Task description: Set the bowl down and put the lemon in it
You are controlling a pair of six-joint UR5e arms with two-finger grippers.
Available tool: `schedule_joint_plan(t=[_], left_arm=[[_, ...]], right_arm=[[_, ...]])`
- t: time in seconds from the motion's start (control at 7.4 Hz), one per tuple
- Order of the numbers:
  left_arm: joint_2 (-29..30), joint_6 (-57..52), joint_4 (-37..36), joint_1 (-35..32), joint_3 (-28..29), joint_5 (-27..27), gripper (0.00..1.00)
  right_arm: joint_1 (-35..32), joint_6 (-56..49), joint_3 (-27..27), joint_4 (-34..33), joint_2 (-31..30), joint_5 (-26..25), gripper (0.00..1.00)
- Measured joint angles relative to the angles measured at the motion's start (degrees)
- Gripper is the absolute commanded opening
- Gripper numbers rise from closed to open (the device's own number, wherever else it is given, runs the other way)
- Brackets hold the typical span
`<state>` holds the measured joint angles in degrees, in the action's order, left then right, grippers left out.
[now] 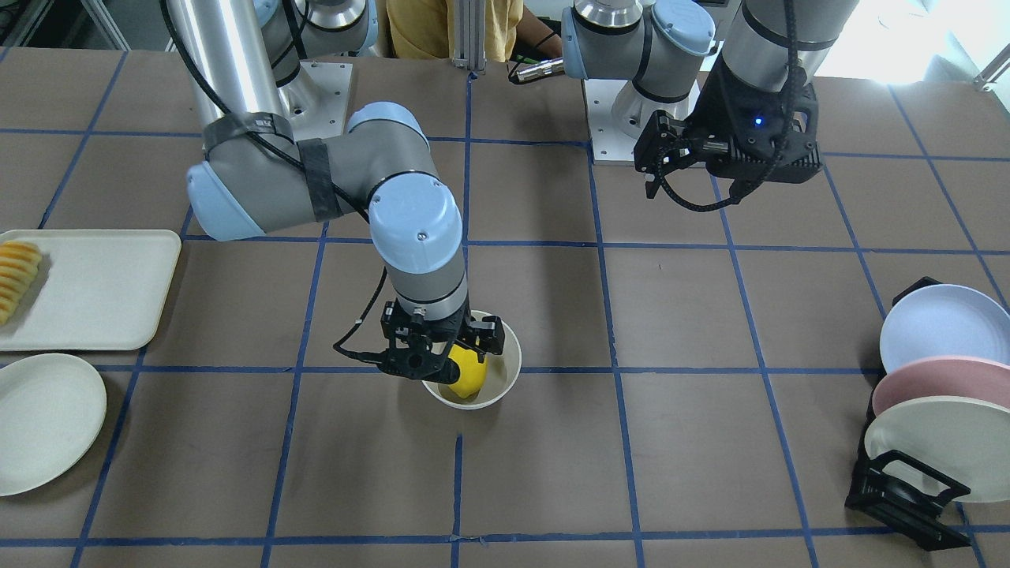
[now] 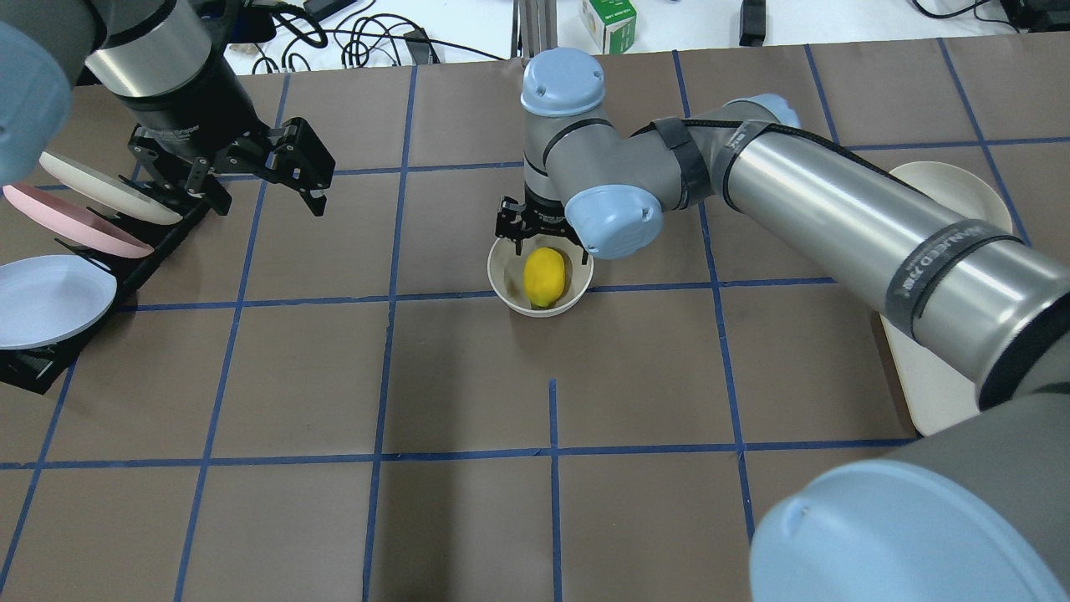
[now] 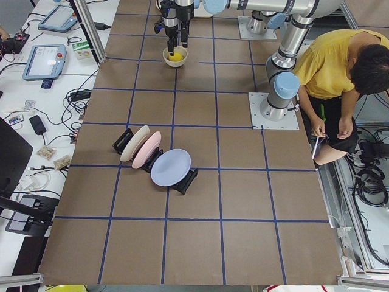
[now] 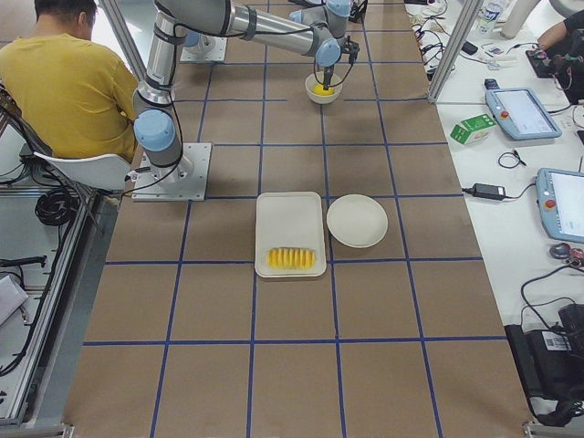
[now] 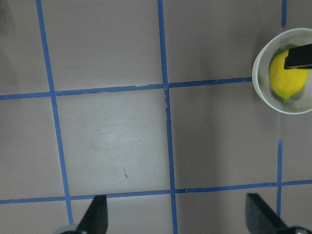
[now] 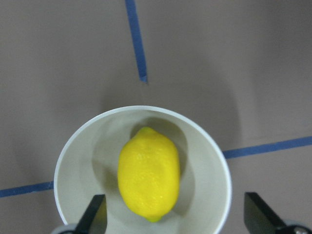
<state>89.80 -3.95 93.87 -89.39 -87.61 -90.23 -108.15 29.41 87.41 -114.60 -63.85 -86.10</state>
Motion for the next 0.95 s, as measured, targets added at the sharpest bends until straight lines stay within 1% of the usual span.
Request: schedule_joint_plan(t=[0.14, 0.27, 0.54, 0.68, 0.95], left_arm=[[-0.07, 0.0, 0.0, -0.01, -0.11, 0.02, 1.0], [-0.14, -0.01, -0.03, -0.04, -0.25, -0.03, 1.0], [-0.19, 0.05, -0.12, -0.08, -0.33, -0.09, 1.0], [-0.15, 0.07, -0.2, -0.08, -0.33, -0.07, 1.0], [-0.02, -0.05, -0.52, -0.08, -0.03, -0.35, 1.0]], right_arm=[[2.63, -0.74, -0.08, 4.1, -3.71, -0.13, 1.0], [6.36, -1.38, 0.09, 8.88, -8.33, -1.33, 1.0], [13.93, -5.13, 0.44, 16.79, -15.64, -5.39, 1.0], [16.1, -8.43, 0.6, 21.1, -18.76, -6.26, 1.0], [17.75, -19.29, 0.78, 28.16, -23.8, -6.54, 1.0]])
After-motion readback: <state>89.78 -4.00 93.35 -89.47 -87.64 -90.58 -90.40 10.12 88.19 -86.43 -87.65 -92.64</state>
